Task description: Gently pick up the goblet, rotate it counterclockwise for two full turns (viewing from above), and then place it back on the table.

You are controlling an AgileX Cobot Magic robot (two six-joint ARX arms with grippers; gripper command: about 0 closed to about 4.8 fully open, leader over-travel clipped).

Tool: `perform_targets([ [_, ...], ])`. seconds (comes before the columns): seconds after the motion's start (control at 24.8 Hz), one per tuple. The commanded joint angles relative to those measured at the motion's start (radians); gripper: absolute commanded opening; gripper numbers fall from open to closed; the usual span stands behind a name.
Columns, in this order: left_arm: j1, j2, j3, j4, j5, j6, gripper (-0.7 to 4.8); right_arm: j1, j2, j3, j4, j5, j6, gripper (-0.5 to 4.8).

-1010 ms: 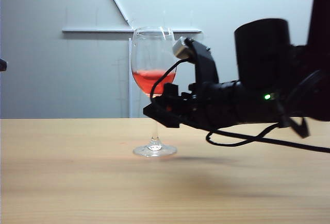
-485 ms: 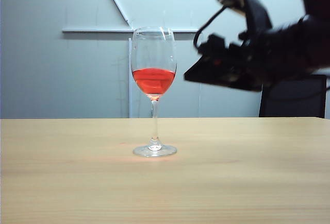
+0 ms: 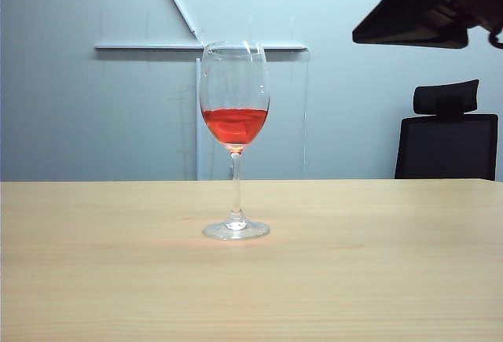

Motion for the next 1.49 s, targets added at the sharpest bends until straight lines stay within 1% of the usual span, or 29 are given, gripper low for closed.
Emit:
perform_targets([
  [0.04, 0.003, 0.000, 0.002, 0.009, 0.003, 0.006, -0.05, 0.001, -0.024, 0.005, 0.023, 0.002, -0.003, -0.04],
  [0.52, 0.002, 0.000, 0.002, 0.009, 0.003, 0.006, -0.05, 0.000, -0.021, 0.004, 0.019, 0.005, -0.003, -0.04],
  [0.61, 0.002, 0.000, 0.002, 0.009, 0.003, 0.006, -0.05, 0.000, -0.033, 0.005, 0.018, 0.014, -0.070, -0.04],
  [0.65, 0.002, 0.000, 0.002, 0.009, 0.003, 0.006, -0.05, -0.003, -0.074, 0.004, -0.006, 0.024, -0.109, -0.05],
  [0.69, 0.002, 0.000, 0.002, 0.009, 0.003, 0.006, -0.05, -0.008, -0.108, 0.004, -0.039, 0.043, -0.113, -0.05],
  [0.73, 0.002, 0.000, 0.002, 0.009, 0.003, 0.006, -0.05, -0.019, -0.177, 0.003, -0.119, 0.080, -0.114, -0.05],
  [0.77, 0.002, 0.000, 0.002, 0.009, 0.003, 0.006, -0.05, -0.032, -0.214, 0.000, -0.158, 0.099, -0.114, -0.05],
  [0.89, 0.002, 0.000, 0.002, 0.009, 0.003, 0.006, -0.05, -0.119, -0.346, -0.026, -0.274, 0.110, -0.111, -0.05],
  [0.97, 0.002, 0.000, 0.002, 0.009, 0.003, 0.006, -0.05, -0.218, -0.464, -0.055, -0.368, 0.107, -0.111, -0.05],
  [1.01, 0.002, 0.000, 0.002, 0.009, 0.003, 0.006, -0.05, -0.283, -0.539, -0.079, -0.400, 0.087, -0.111, -0.05],
  [1.13, 0.002, 0.000, 0.002, 0.009, 0.003, 0.006, -0.05, -0.424, -0.690, -0.155, -0.400, 0.019, -0.110, -0.05],
  [1.17, 0.002, 0.000, 0.002, 0.009, 0.003, 0.006, -0.05, -0.486, -0.742, -0.188, -0.399, -0.011, -0.100, -0.05],
  [1.25, 0.002, 0.000, 0.002, 0.009, 0.003, 0.006, -0.05, -0.571, -0.797, -0.234, -0.399, -0.060, -0.084, -0.05],
  [1.33, 0.002, 0.000, 0.002, 0.009, 0.003, 0.006, -0.05, -0.621, -0.824, -0.277, -0.393, -0.066, -0.077, -0.05],
  [1.45, 0.002, 0.000, 0.002, 0.009, 0.003, 0.006, -0.05, -0.627, -0.869, -0.316, -0.391, -0.062, -0.074, -0.05],
  [1.49, 0.002, 0.000, 0.002, 0.009, 0.003, 0.006, -0.05, -0.626, -0.867, -0.328, -0.384, -0.059, -0.042, -0.05],
])
